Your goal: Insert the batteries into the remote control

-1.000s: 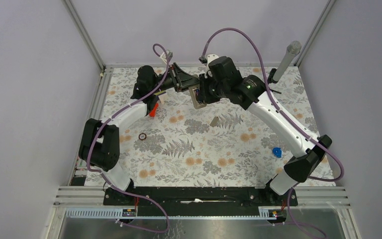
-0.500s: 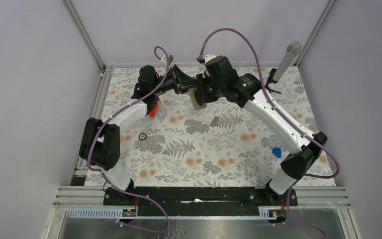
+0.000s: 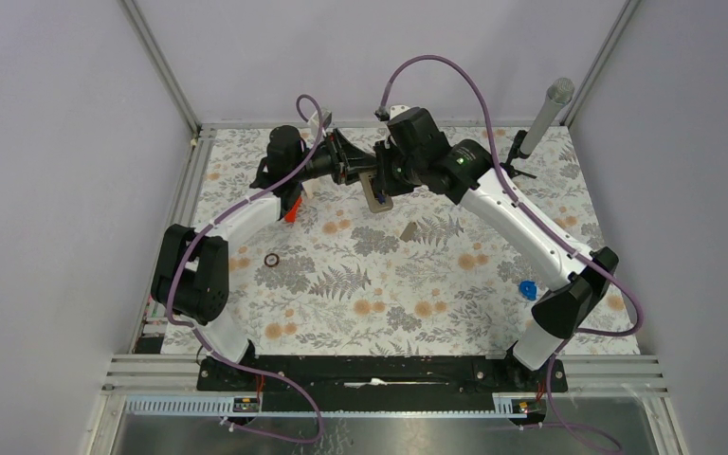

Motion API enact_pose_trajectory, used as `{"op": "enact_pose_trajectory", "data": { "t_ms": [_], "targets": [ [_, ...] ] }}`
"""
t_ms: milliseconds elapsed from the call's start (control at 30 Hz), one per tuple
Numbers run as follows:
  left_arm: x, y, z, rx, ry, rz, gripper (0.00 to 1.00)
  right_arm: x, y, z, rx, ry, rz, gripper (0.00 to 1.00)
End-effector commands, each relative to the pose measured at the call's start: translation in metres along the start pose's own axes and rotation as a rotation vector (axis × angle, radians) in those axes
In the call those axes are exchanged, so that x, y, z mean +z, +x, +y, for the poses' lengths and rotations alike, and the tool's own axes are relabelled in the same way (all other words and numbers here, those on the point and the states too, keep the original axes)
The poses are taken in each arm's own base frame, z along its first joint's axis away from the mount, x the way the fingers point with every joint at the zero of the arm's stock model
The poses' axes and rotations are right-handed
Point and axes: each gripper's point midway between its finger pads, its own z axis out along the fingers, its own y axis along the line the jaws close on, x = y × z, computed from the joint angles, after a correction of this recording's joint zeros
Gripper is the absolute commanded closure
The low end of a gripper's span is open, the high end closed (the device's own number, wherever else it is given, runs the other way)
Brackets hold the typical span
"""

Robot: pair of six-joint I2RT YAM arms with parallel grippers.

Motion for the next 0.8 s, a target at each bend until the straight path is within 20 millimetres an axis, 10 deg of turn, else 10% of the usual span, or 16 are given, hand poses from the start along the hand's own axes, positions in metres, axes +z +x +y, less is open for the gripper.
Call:
{"op": "enact_pose_trajectory", "data": {
  "t_ms": [0, 767],
  "targets": [
    [0.002, -0.008, -0.028, 0.036, 0.045, -0.023, 1.0, 0.003, -0.011, 0.0, 0.033, 0.013, -0.039, 0.87],
    [0.002, -0.009, -0.021, -0.002, 0.043, -0.031, 1.0, 0.0, -0.035, 0.005, 0.139, -0.018, -0.095, 0.67]
  ]
}}
